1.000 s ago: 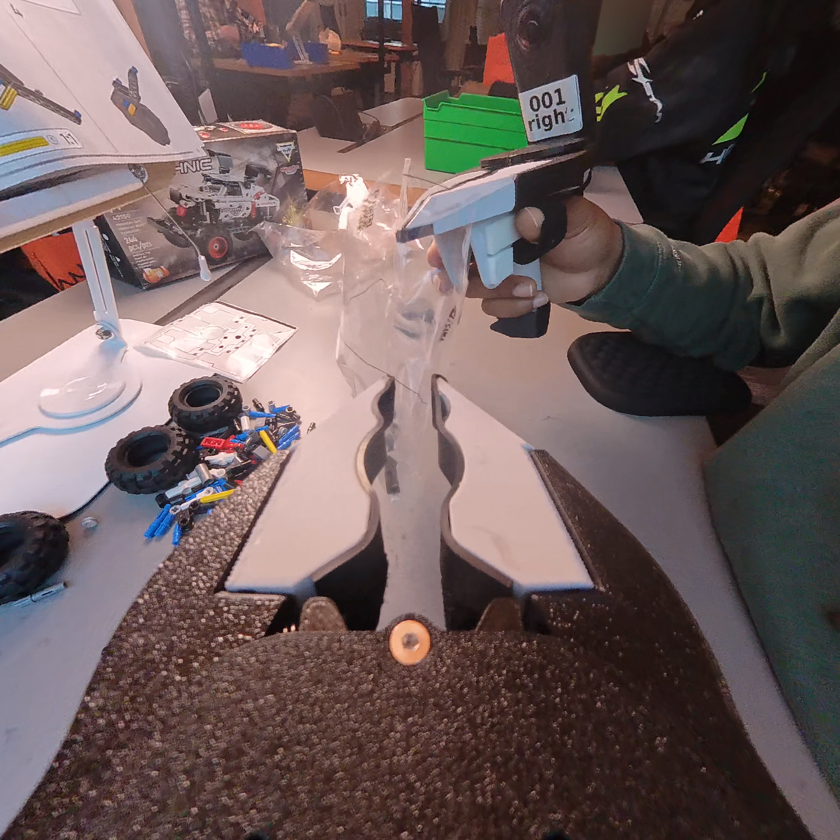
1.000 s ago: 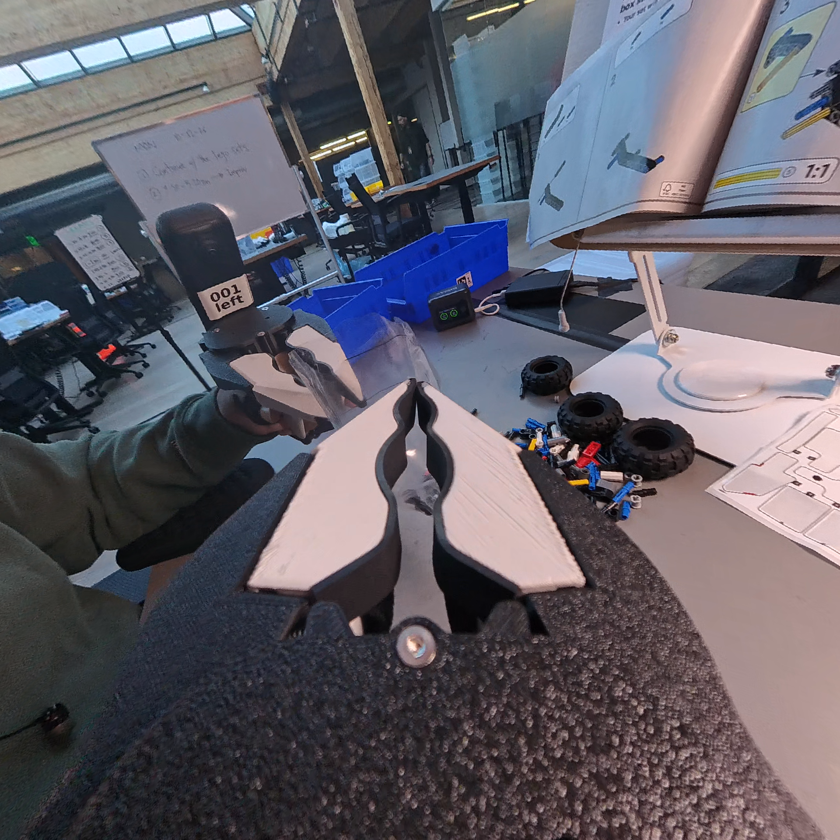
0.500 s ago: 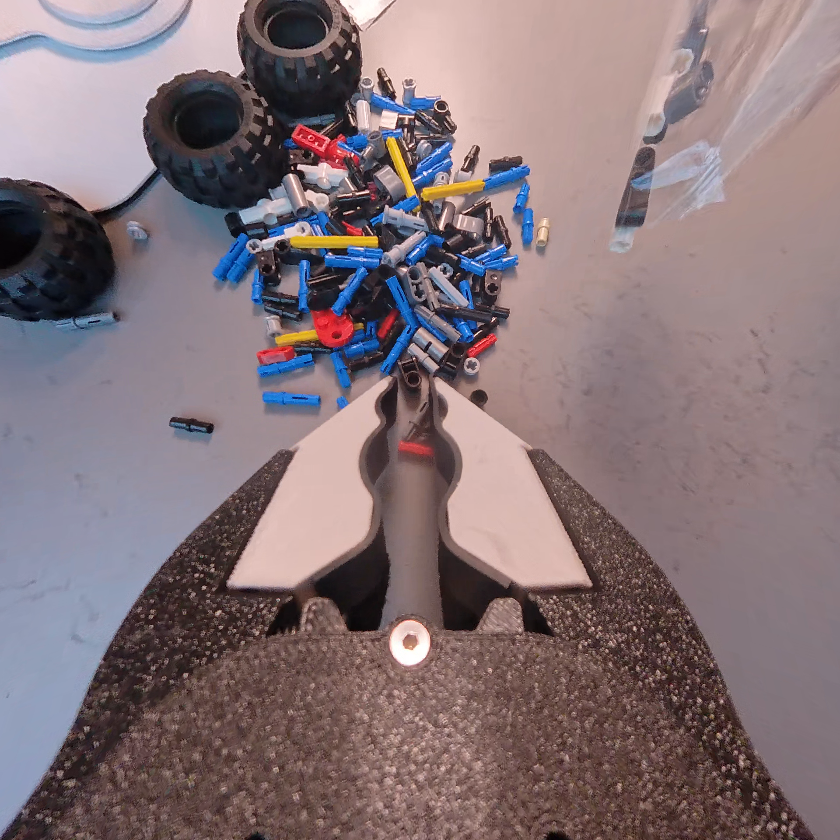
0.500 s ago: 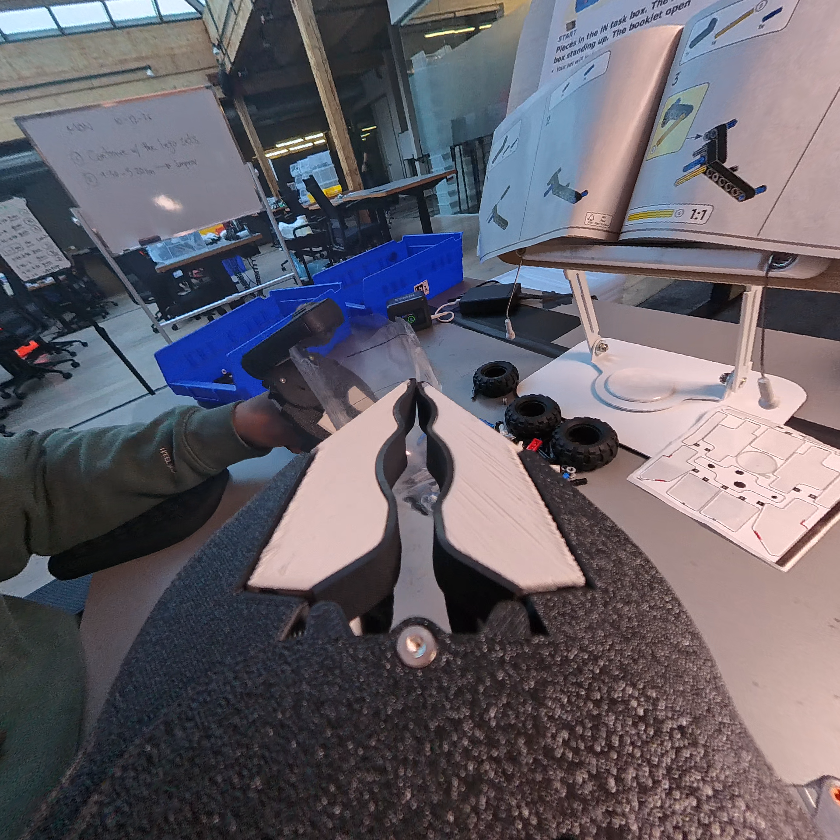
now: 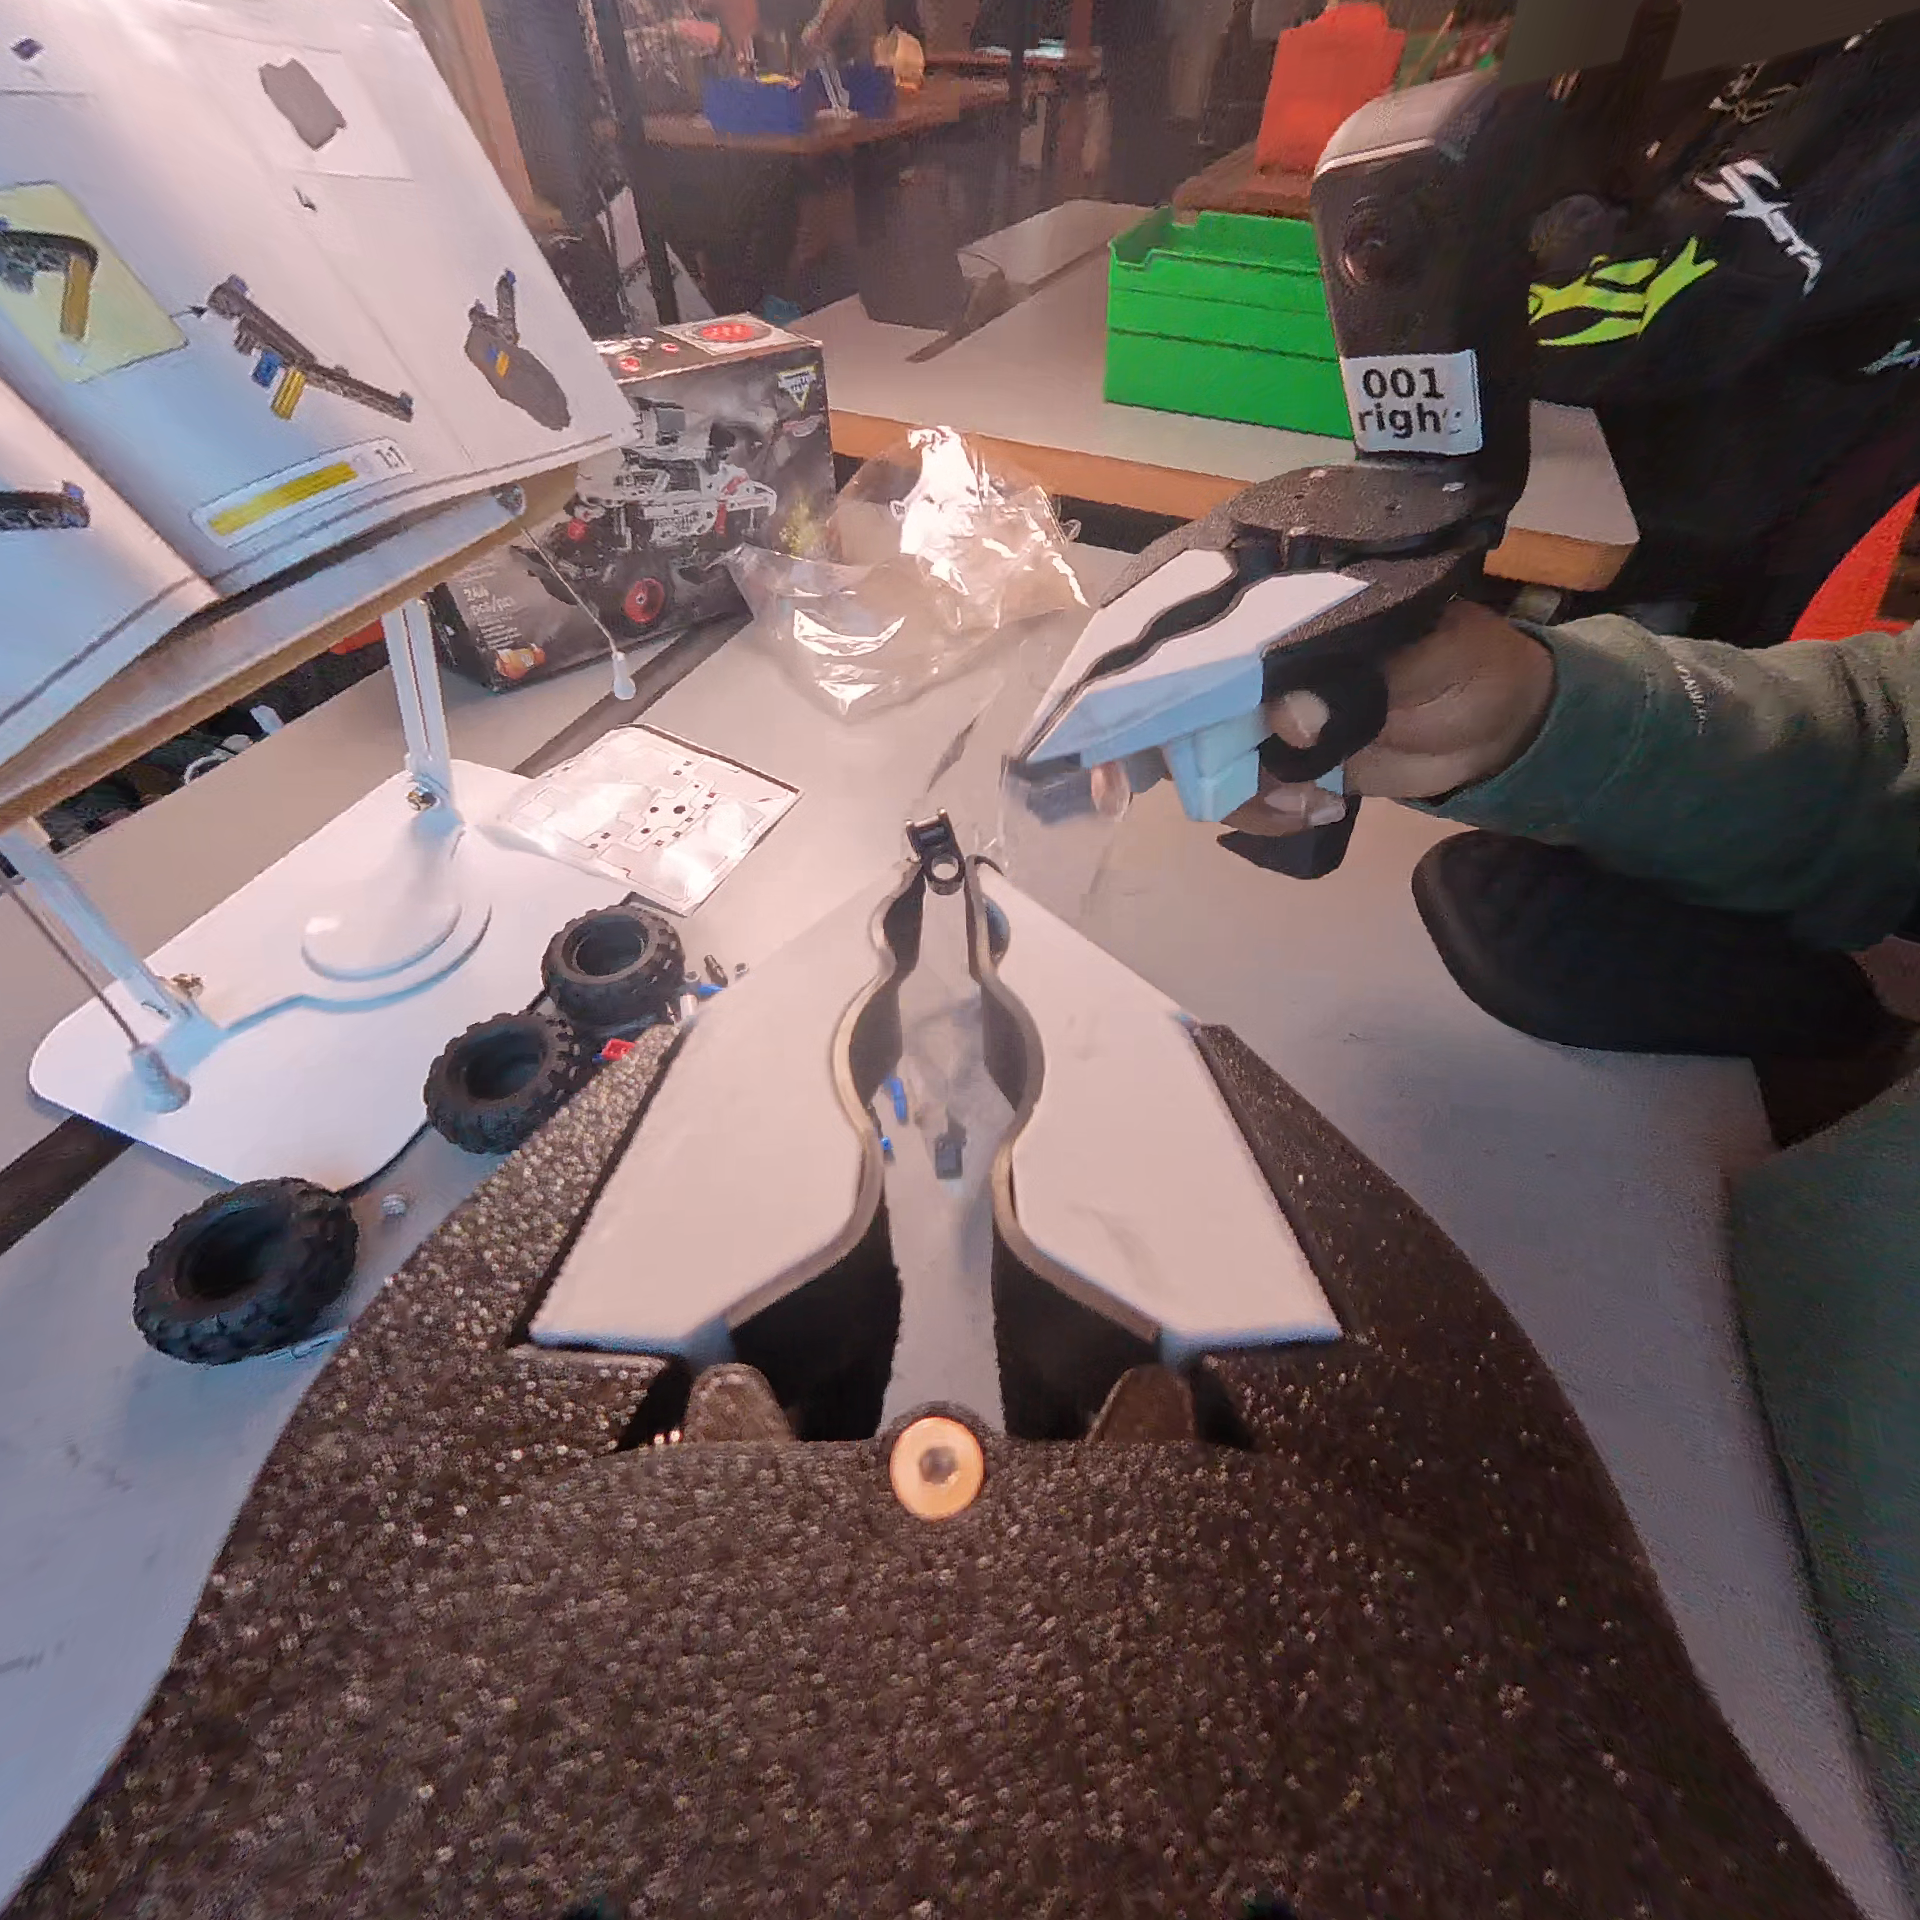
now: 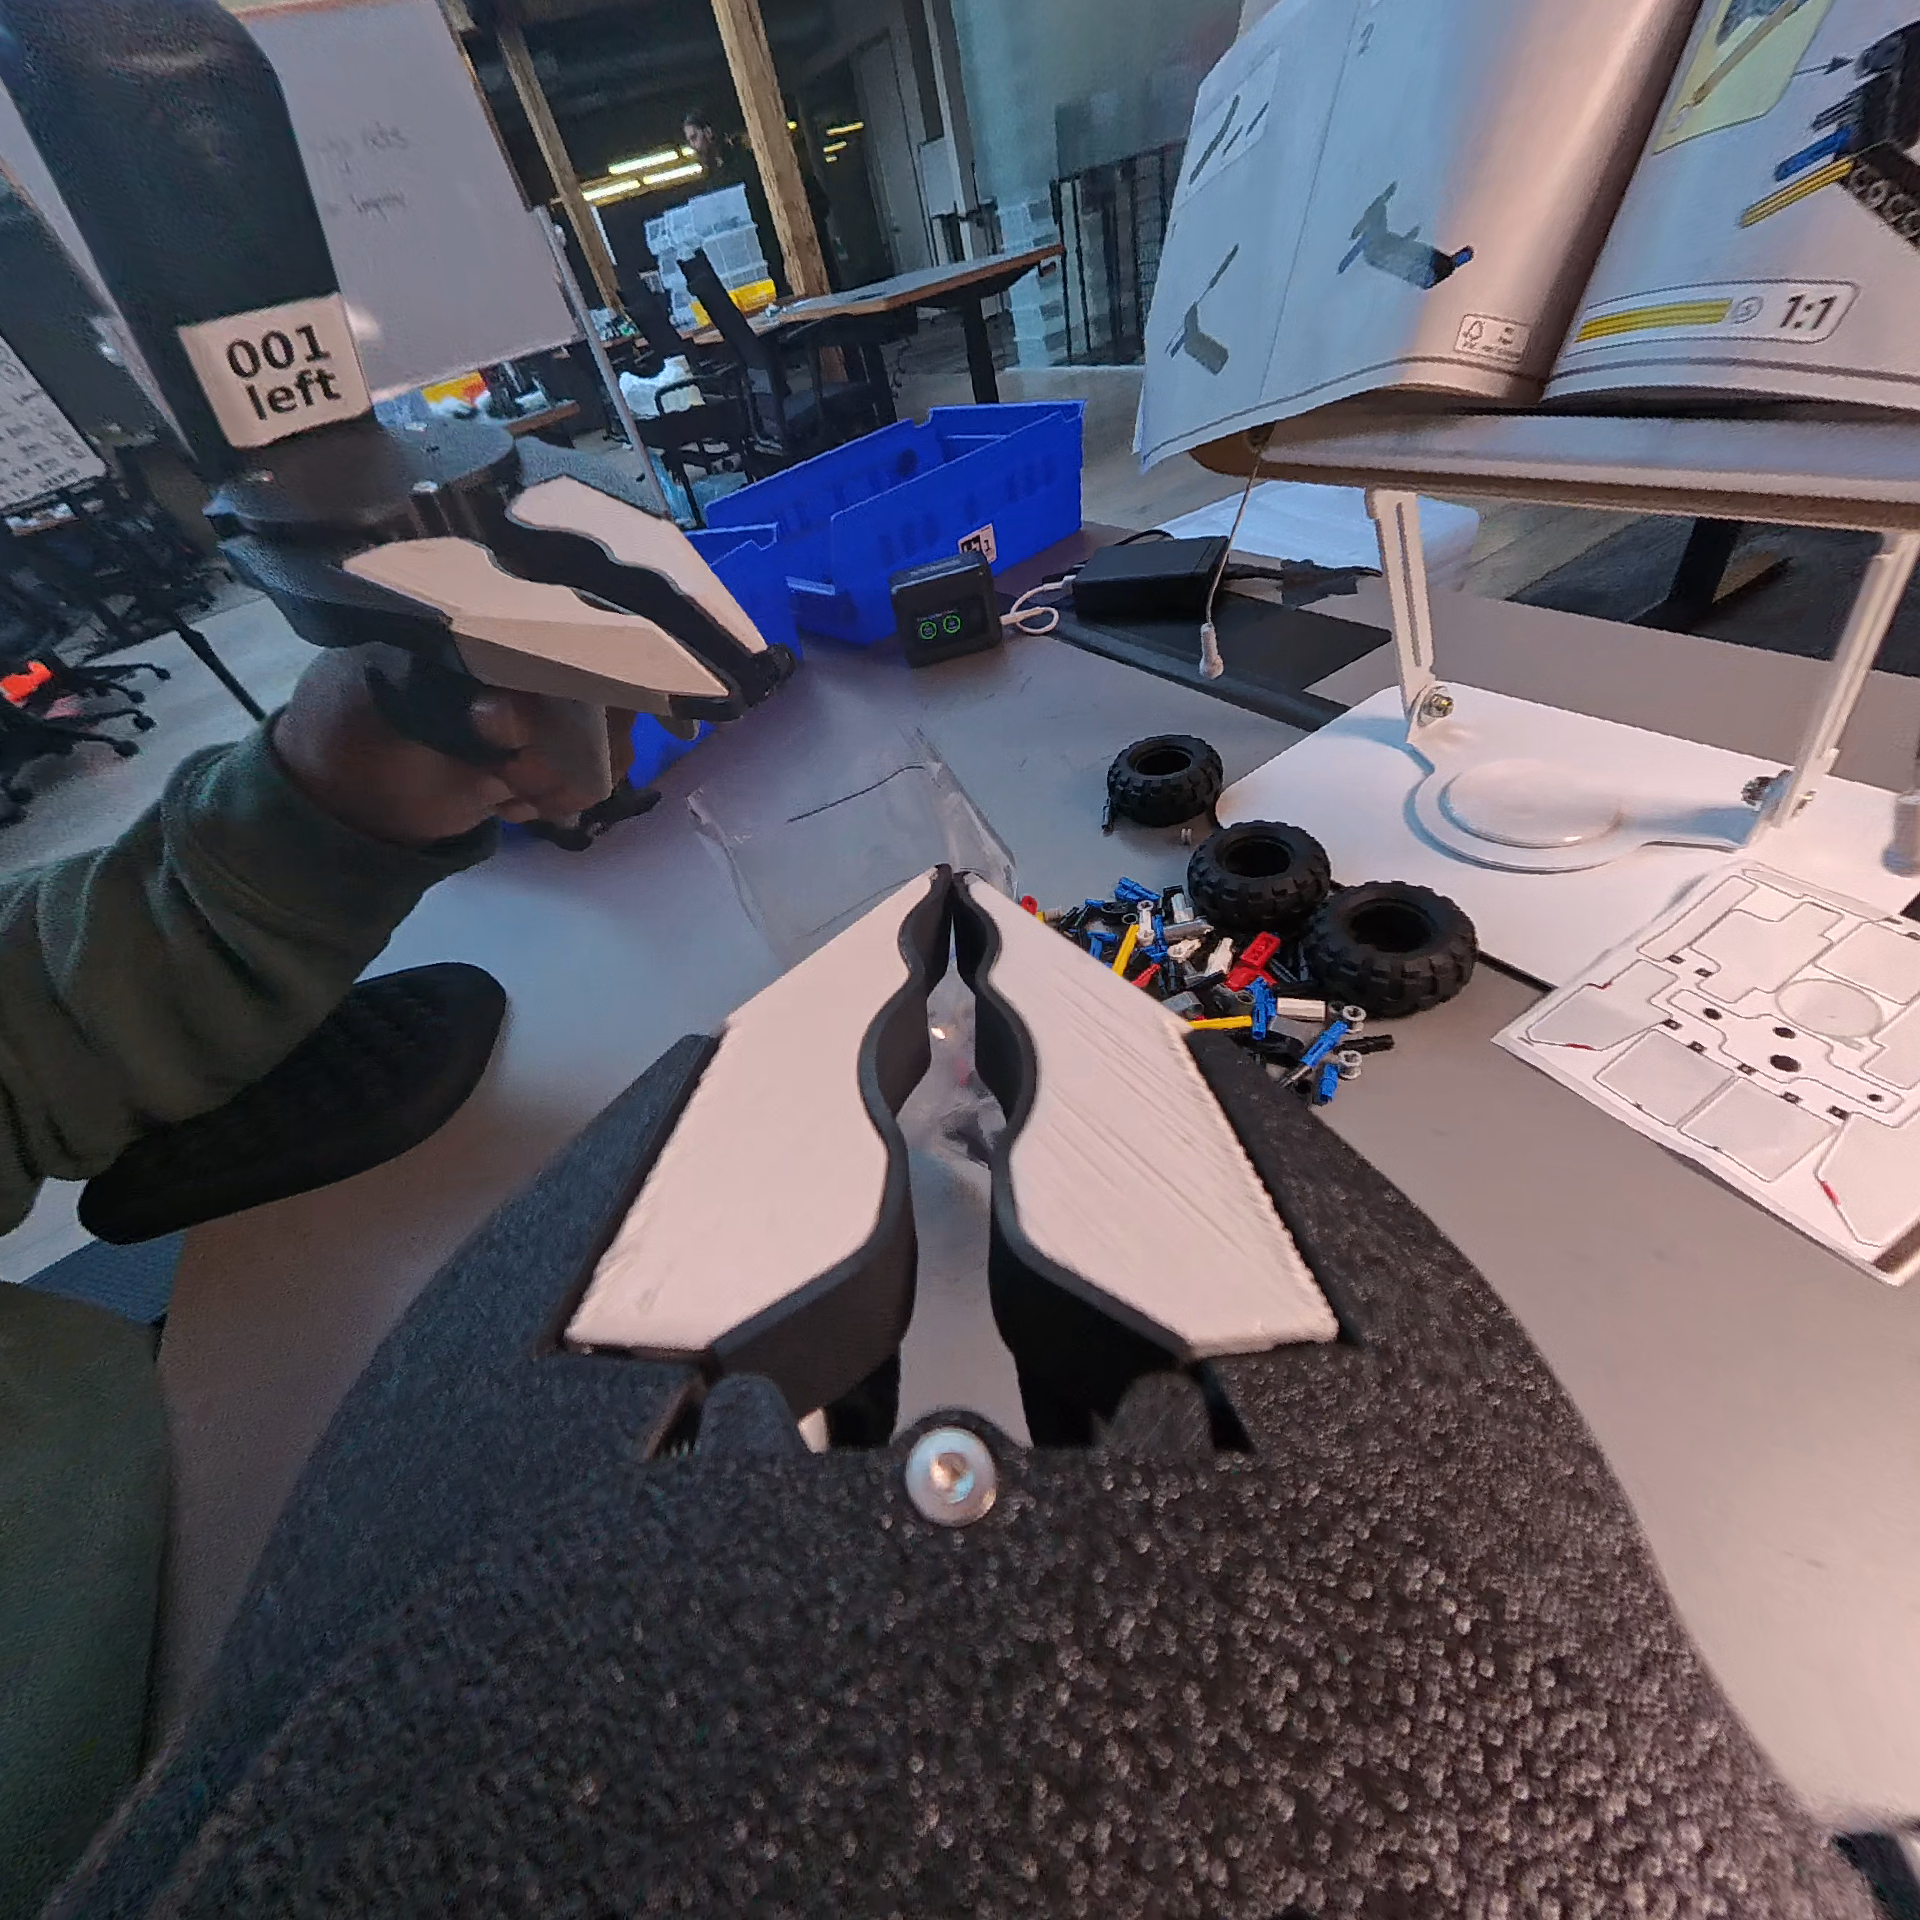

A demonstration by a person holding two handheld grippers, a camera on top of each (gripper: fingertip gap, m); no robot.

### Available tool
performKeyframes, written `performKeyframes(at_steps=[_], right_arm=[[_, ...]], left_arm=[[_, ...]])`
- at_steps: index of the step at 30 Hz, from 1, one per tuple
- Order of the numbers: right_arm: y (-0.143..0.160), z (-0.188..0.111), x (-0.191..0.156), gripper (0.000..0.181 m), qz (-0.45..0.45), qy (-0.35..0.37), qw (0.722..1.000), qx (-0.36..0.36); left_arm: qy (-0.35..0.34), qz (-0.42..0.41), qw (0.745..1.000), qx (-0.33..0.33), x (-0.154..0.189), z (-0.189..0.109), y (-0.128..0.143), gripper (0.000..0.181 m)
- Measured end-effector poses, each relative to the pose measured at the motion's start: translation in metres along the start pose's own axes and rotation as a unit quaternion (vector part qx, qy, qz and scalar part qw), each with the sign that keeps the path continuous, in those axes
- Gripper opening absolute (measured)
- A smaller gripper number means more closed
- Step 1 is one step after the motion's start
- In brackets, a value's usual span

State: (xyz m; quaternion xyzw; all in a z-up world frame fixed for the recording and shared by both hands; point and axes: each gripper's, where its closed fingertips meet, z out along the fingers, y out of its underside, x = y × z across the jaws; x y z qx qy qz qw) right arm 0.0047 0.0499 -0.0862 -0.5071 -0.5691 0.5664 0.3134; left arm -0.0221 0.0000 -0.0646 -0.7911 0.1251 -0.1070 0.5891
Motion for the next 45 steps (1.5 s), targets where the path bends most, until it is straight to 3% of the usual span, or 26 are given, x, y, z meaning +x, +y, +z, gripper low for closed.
performKeyframes(at_steps=[5, 9, 11, 14, 18, 25, 31, 36, 38, 42, 45], right_arm=[[0.006, 0.004, -0.004, 0.000, -0.001, -0.003, 1.000, -0.009], [0.006, 0.000, 0.002, 0.000, 0.001, 0.007, 1.000, -0.008], [0.003, -0.004, 0.008, 0.000, 0.000, 0.015, 1.000, -0.003], [-0.003, -0.011, 0.019, 0.000, 0.003, 0.029, 1.000, 0.006], [-0.006, -0.016, 0.026, 0.000, 0.007, 0.038, 0.999, 0.013], [-0.006, -0.018, 0.029, 0.000, 0.008, 0.035, 0.999, 0.015], [-0.005, -0.021, 0.032, 0.000, 0.012, 0.034, 0.999, 0.017], [-0.004, -0.021, 0.030, 0.000, 0.009, 0.034, 0.999, 0.014], [-0.003, -0.020, 0.029, 0.000, 0.010, 0.031, 0.999, 0.012], [0.002, -0.013, 0.022, 0.000, 0.010, 0.022, 1.000, 0.002], [0.007, -0.007, 0.015, 0.000, 0.012, 0.014, 1.000, -0.007]], left_arm=[[0.007, 0.003, 1.000, -0.019, 0.009, 0.009, 0.006, 0.018], [0.001, -0.015, 1.000, -0.006, -0.004, -0.010, 0.013, 0.023], [-0.005, -0.017, 0.998, -0.057, -0.016, -0.021, 0.045, 0.023], [-0.012, -0.035, 0.984, -0.174, -0.029, -0.026, 0.115, 0.027], [-0.010, 0.067, 0.971, -0.231, -0.029, -0.019, 0.161, 0.027], [0.019, 0.092, 0.959, -0.268, -0.035, -0.004, 0.182, 0.025], [0.024, 0.114, 0.955, -0.272, -0.029, -0.008, 0.186, 0.006], [0.009, 0.097, 0.967, -0.237, -0.032, -0.007, 0.169, 0.004], [0.000, 0.078, 0.982, -0.171, -0.033, -0.006, 0.136, 0.003], [0.009, 0.057, 0.998, -0.012, -0.016, -0.005, 0.037, 0.003], [0.043, 0.077, 0.996, -0.004, 0.008, 0.011, 0.001, 0.003]])
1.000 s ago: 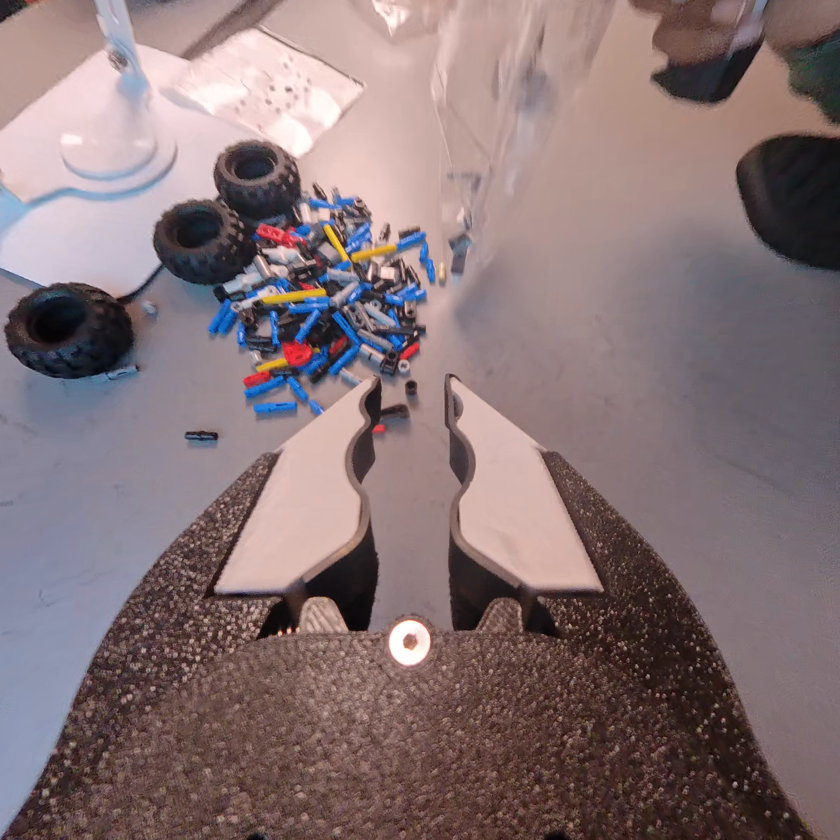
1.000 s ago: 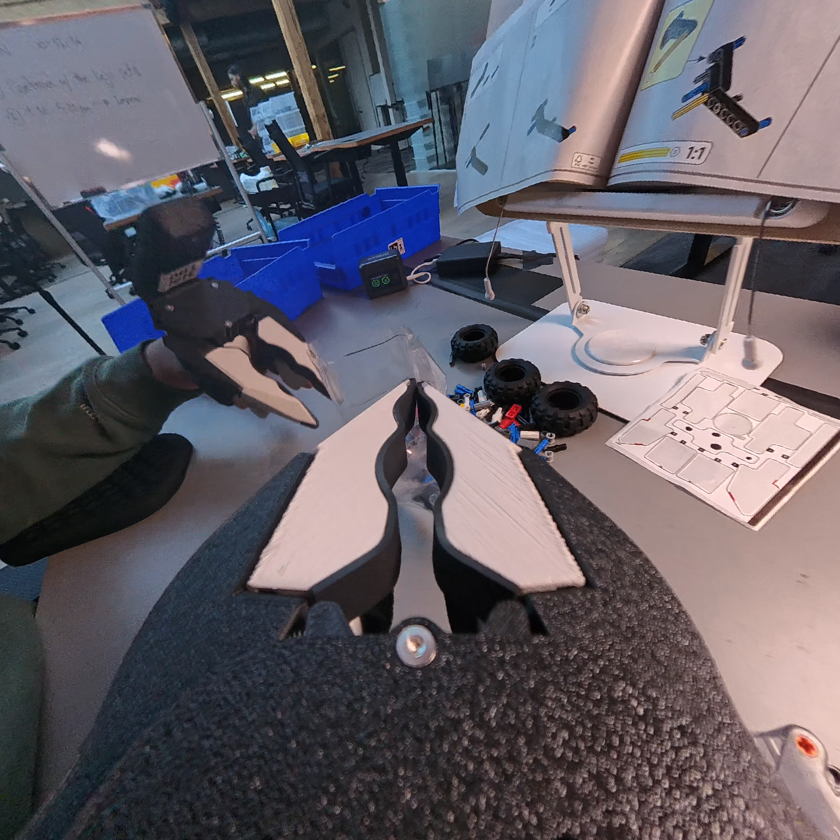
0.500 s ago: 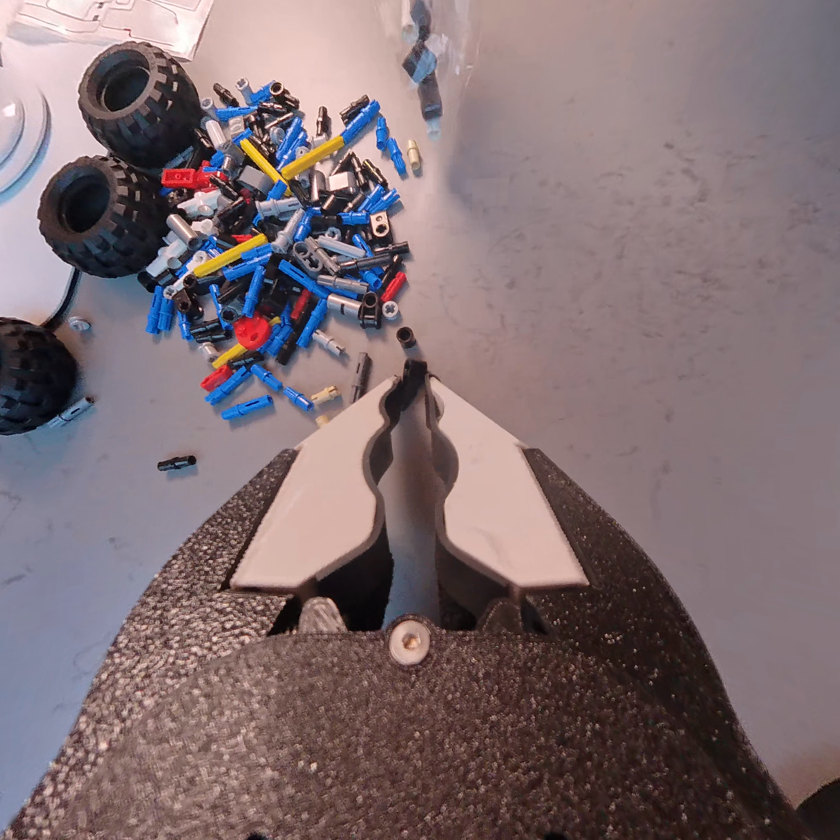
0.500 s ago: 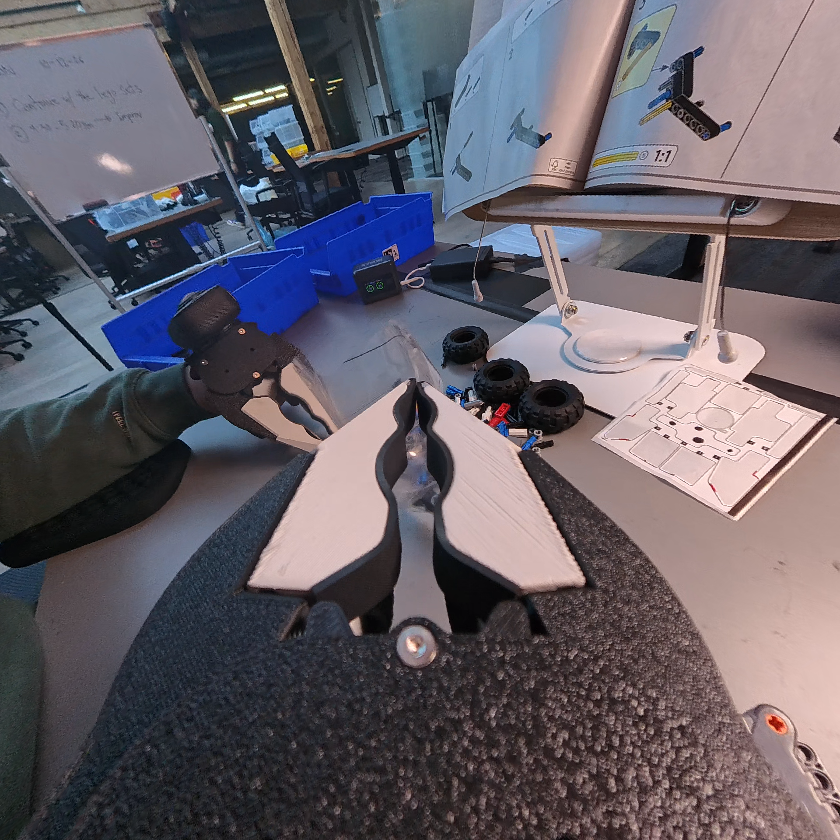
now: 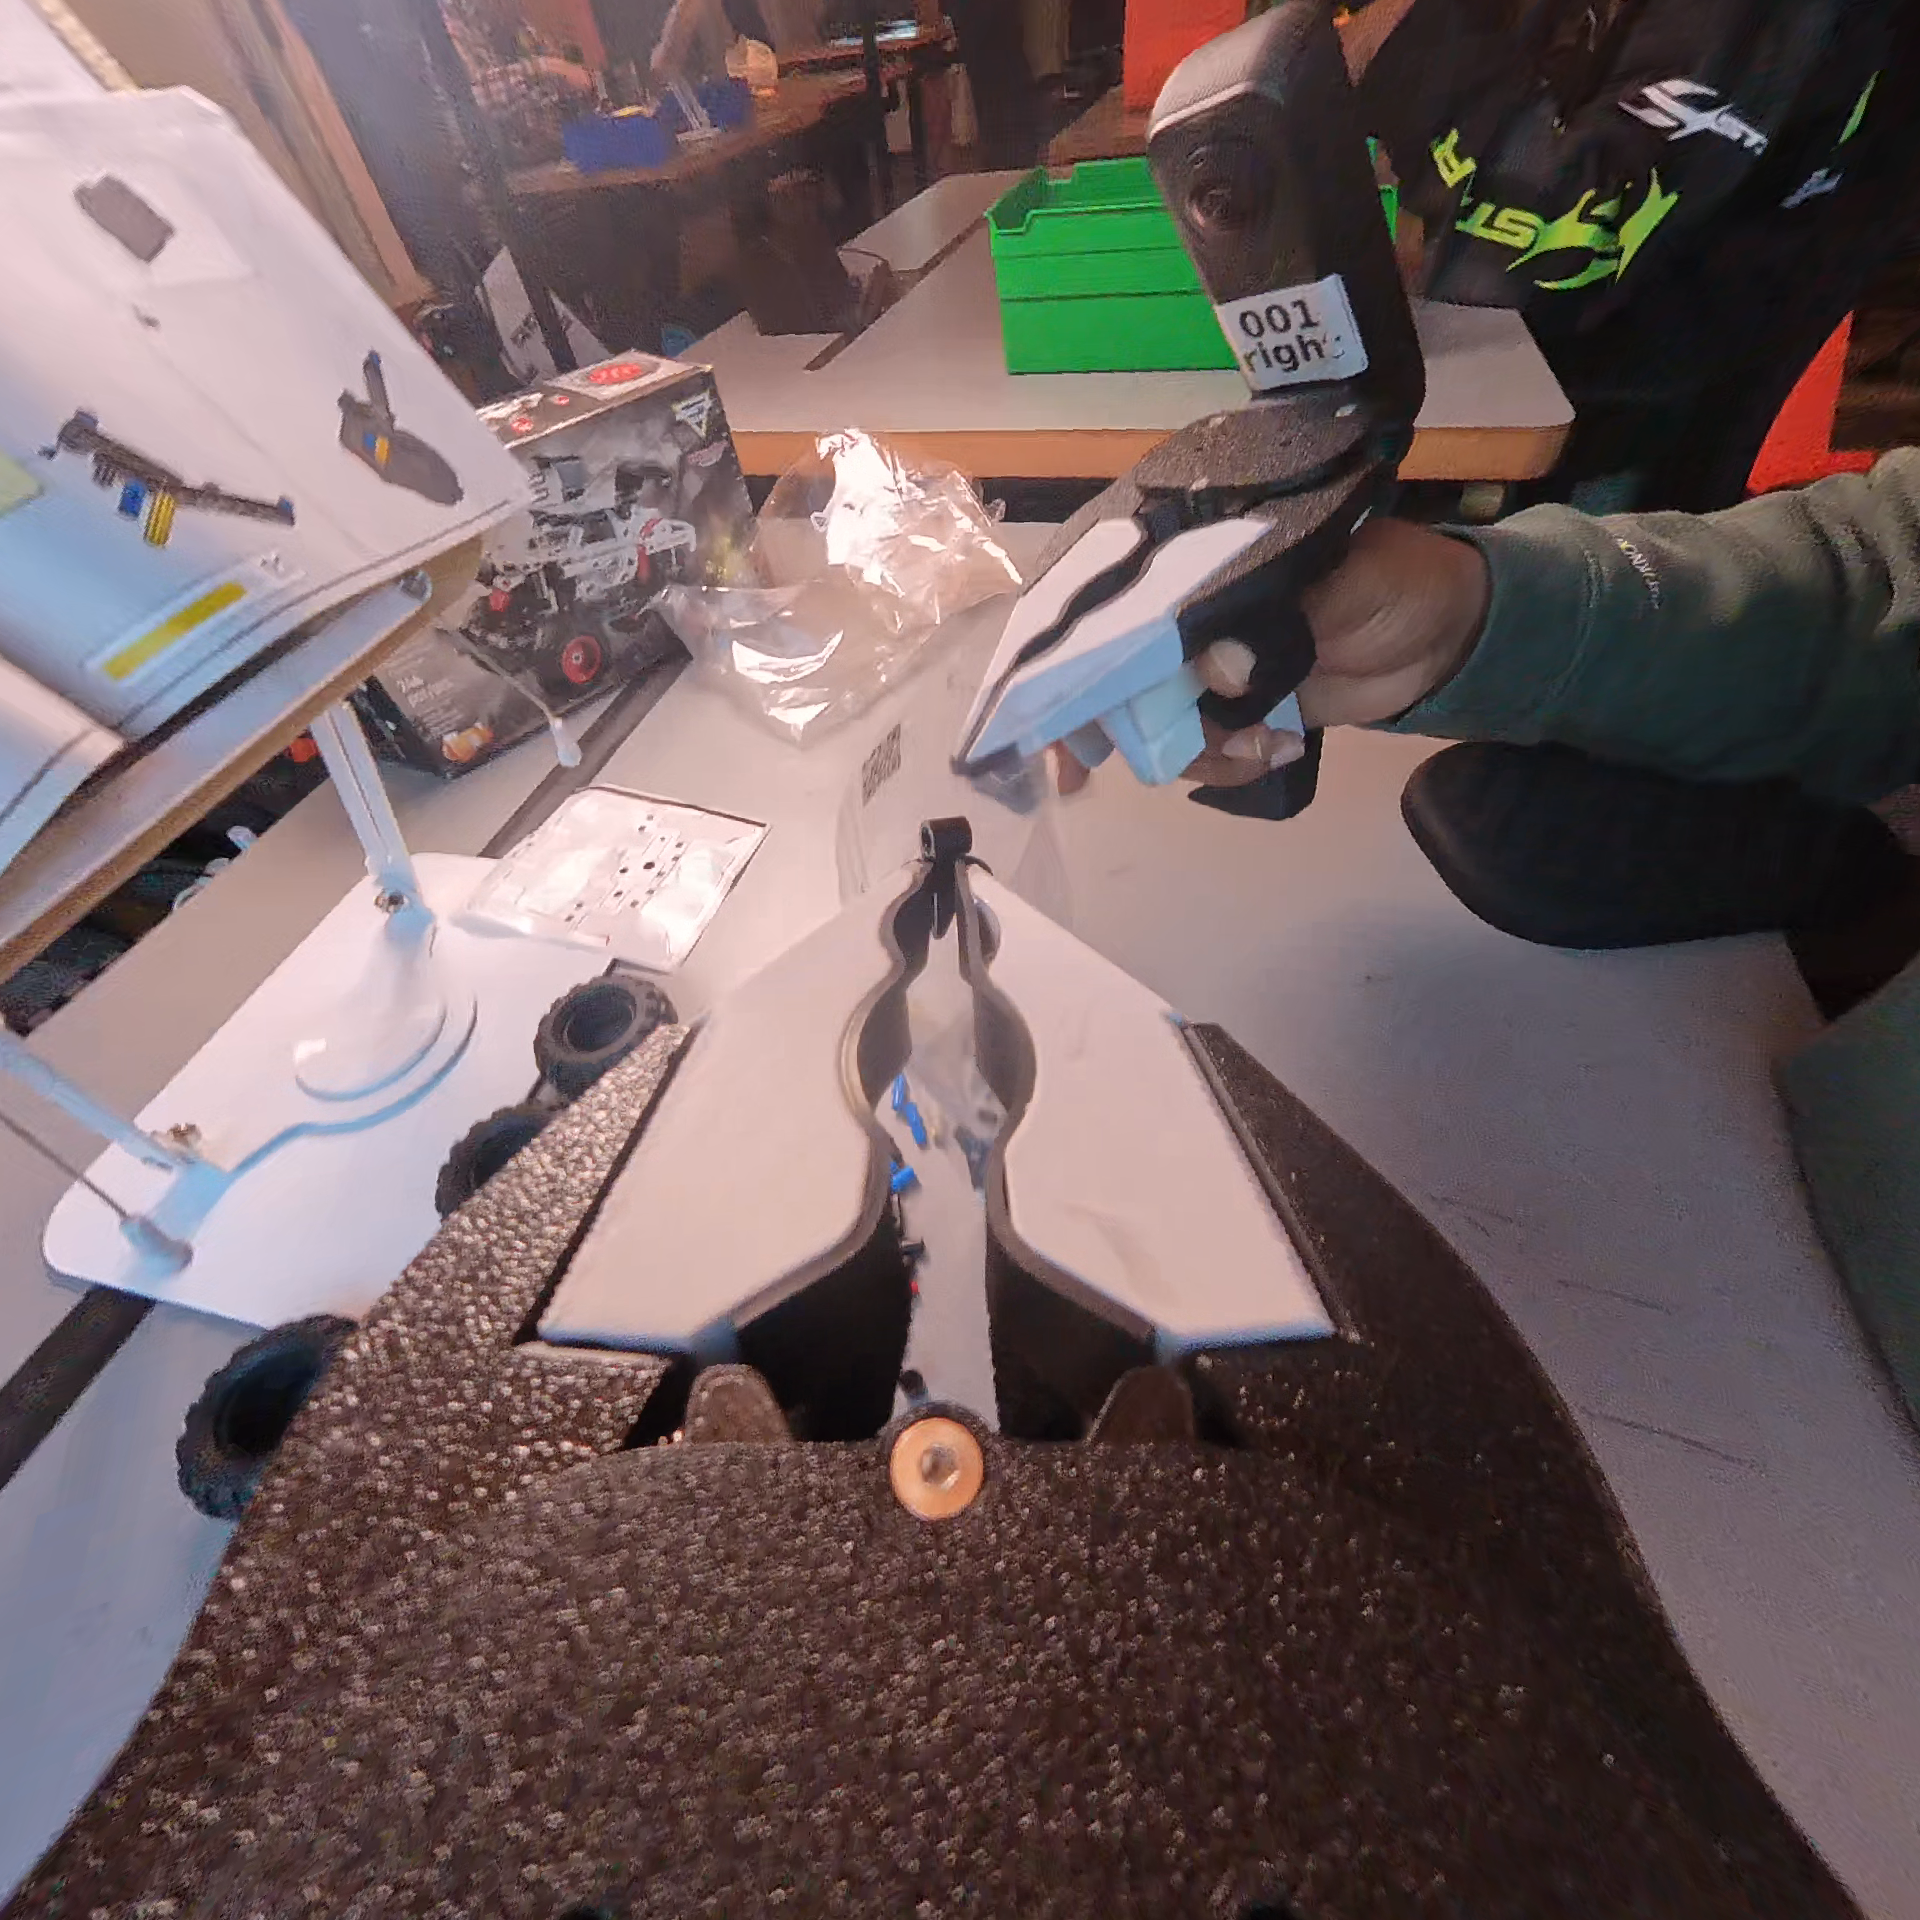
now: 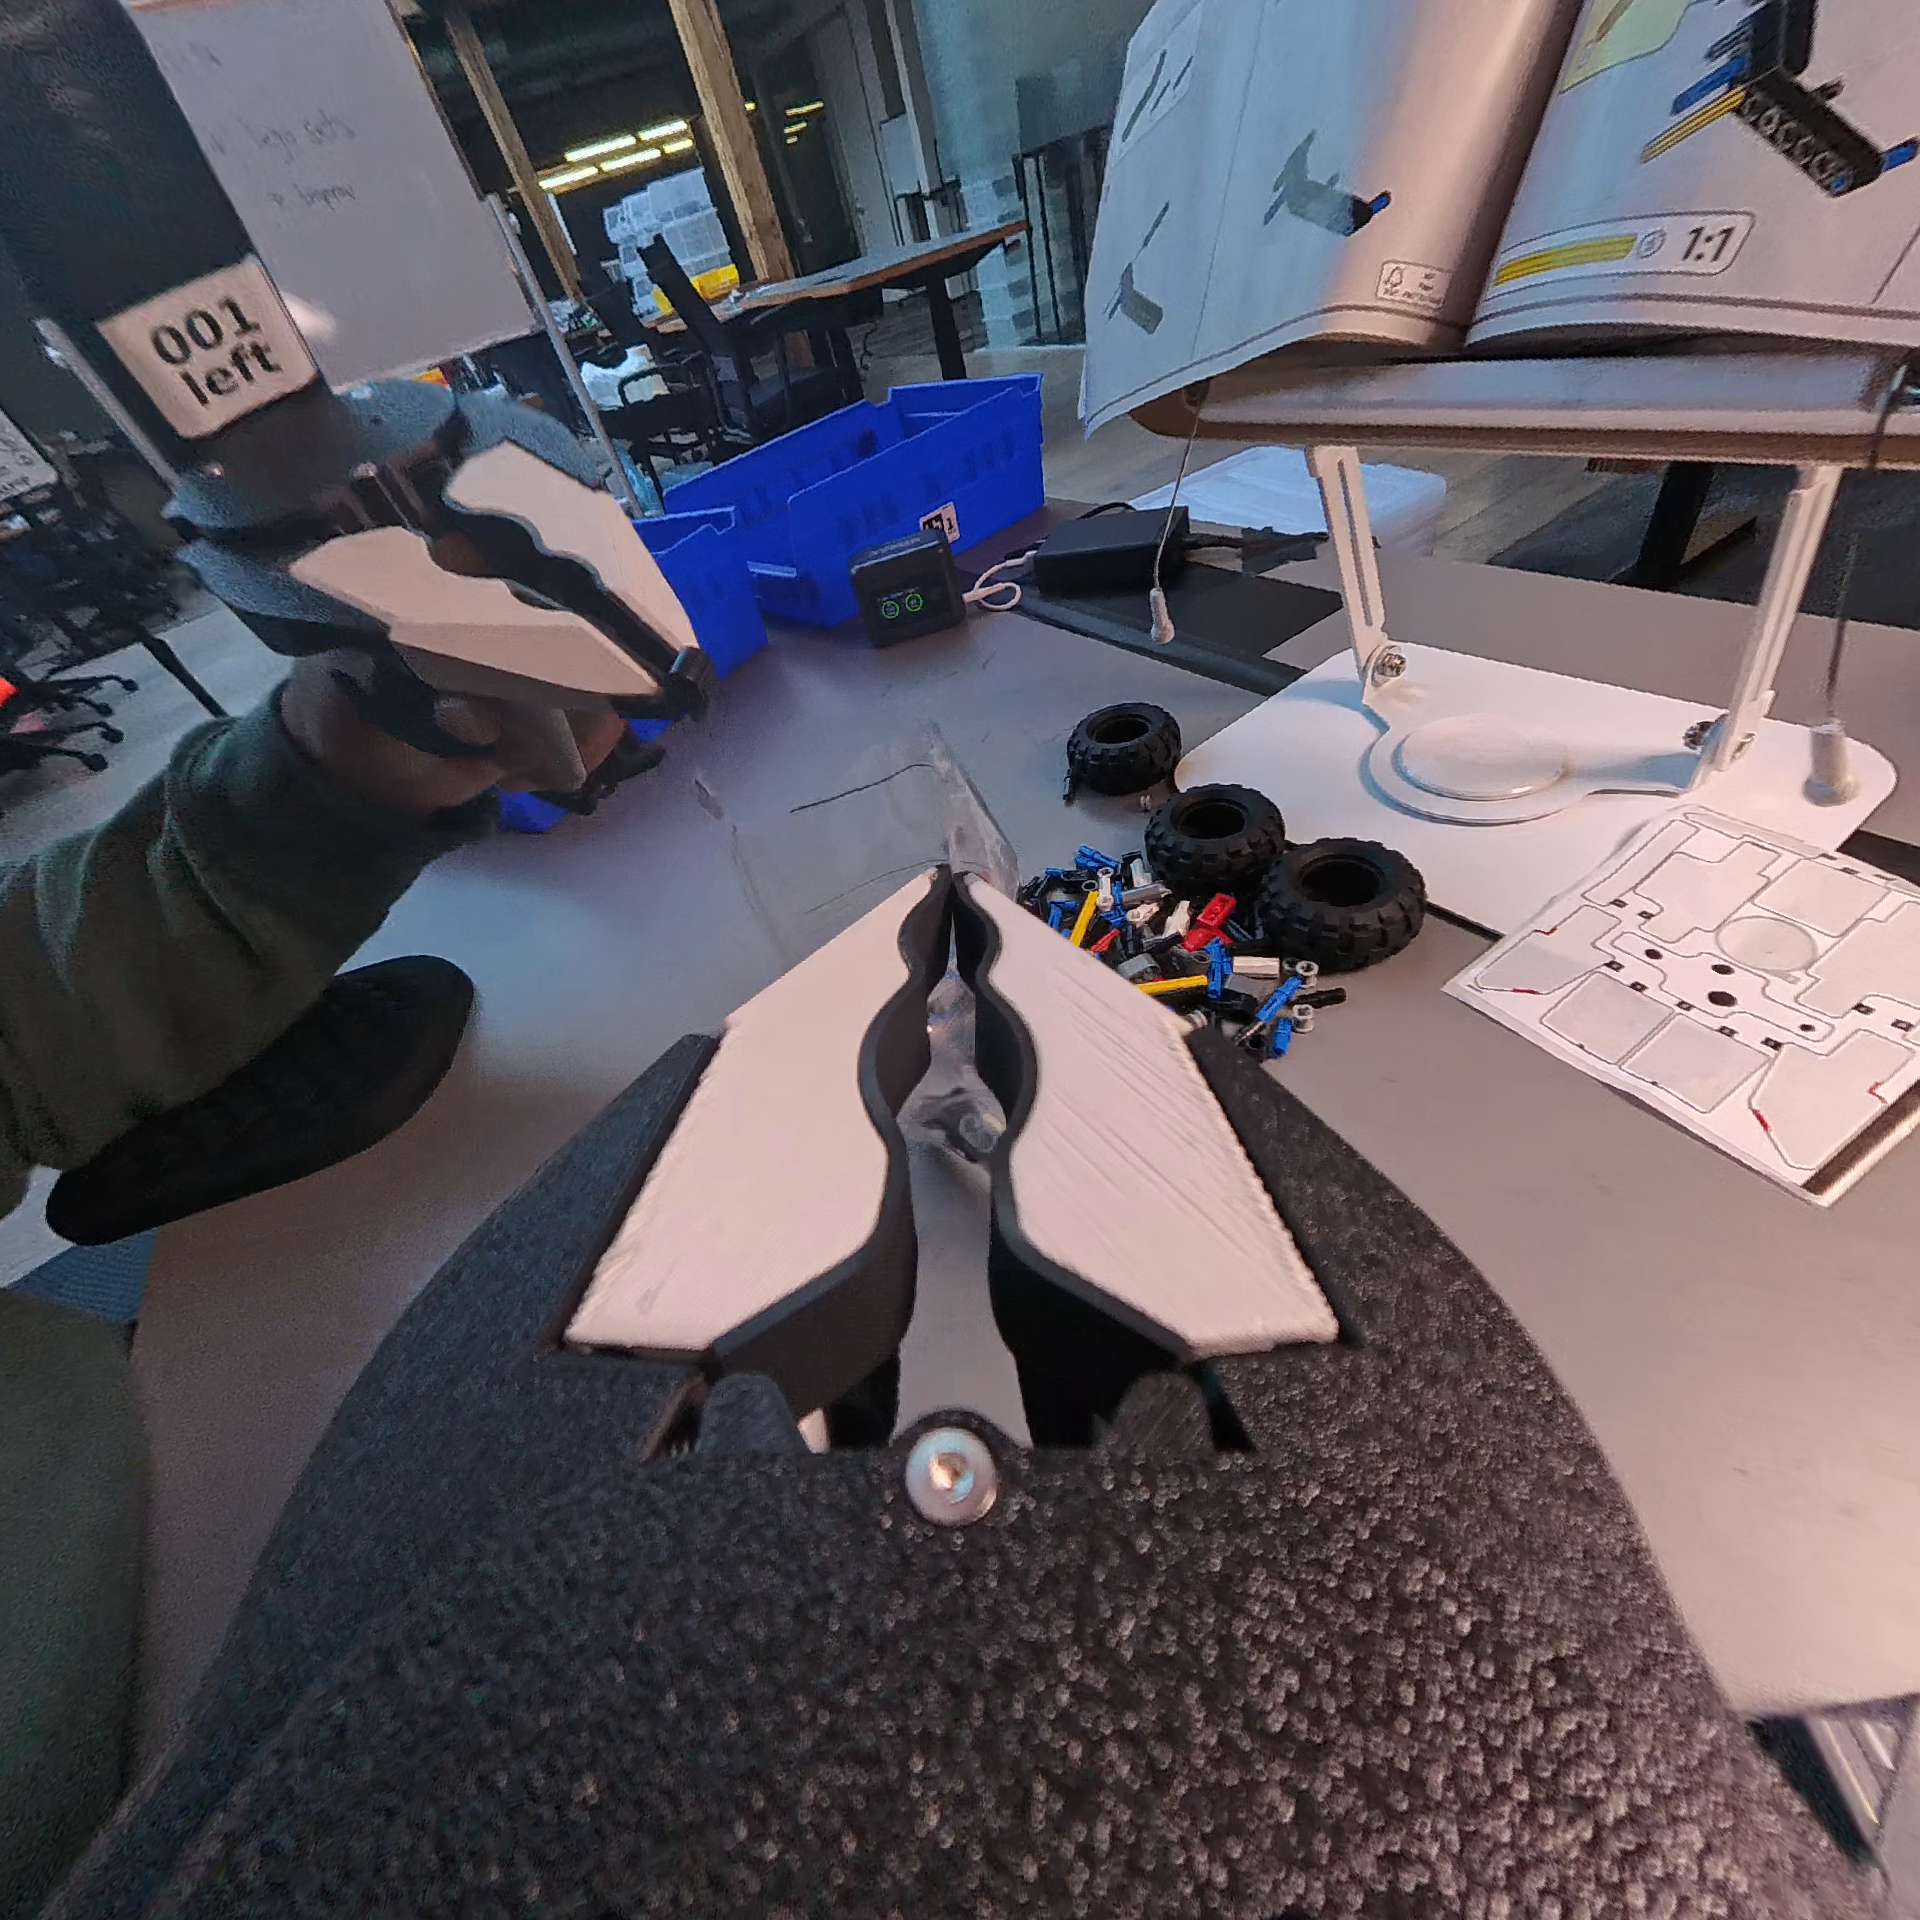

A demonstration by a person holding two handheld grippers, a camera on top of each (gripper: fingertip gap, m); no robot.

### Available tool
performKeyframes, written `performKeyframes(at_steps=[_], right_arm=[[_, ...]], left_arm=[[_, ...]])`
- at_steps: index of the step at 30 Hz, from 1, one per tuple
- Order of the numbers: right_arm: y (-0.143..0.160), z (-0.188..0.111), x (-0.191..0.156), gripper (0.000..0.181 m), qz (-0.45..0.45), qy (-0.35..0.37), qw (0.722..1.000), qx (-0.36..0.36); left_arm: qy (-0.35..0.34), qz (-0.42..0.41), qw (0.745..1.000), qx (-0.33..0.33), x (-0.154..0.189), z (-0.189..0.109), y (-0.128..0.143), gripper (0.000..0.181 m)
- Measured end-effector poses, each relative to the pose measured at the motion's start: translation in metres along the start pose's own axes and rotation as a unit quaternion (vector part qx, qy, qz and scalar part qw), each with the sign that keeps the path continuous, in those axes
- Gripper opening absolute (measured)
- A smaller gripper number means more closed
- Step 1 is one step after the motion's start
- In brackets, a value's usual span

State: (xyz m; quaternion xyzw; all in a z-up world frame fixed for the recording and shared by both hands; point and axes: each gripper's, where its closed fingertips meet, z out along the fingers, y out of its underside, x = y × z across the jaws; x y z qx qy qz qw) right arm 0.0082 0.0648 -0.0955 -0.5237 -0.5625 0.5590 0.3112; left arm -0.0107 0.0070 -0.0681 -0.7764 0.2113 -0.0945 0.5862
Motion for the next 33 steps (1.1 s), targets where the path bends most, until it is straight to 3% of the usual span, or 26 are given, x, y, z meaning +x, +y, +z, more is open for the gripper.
performKeyframes(at_steps=[5, 11, 13, 16, 19, 21, 27, 33], right_arm=[[0.002, 0.001, -0.004, 0.000, -0.002, -0.001, 1.000, -0.001], [-0.003, -0.006, 0.006, 0.000, 0.007, 0.007, 1.000, 0.008], [-0.007, -0.011, 0.012, 0.000, 0.007, 0.016, 1.000, 0.014], [-0.017, -0.022, 0.023, 0.000, 0.008, 0.032, 0.999, 0.032], [-0.025, -0.032, 0.031, 0.000, 0.008, 0.046, 0.998, 0.046], [-0.026, -0.035, 0.034, 0.000, 0.008, 0.050, 0.997, 0.049], [-0.022, -0.034, 0.034, 0.000, 0.007, 0.048, 0.998, 0.045], [-0.019, -0.032, 0.032, 0.000, 0.008, 0.044, 0.998, 0.041]], left_arm=[[-0.005, 0.021, 0.998, -0.057, 0.001, 0.029, -0.001, 0.009], [-0.029, -0.019, 0.999, -0.039, -0.020, 0.009, 0.008, 0.015], [-0.058, -0.028, 0.997, -0.053, -0.038, -0.002, 0.023, 0.014], [-0.096, -0.029, 0.985, -0.142, -0.068, -0.011, 0.080, 0.017], [-0.060, -0.036, 0.974, -0.214, -0.070, -0.006, 0.136, 0.017], [-0.044, -0.045, 0.971, -0.232, -0.067, 0.002, 0.155, 0.017], [-0.050, -0.008, 0.962, -0.269, -0.072, 0.016, 0.176, 0.016], [-0.067, 0.039, 0.961, -0.266, -0.076, 0.018, 0.176, 0.000]])
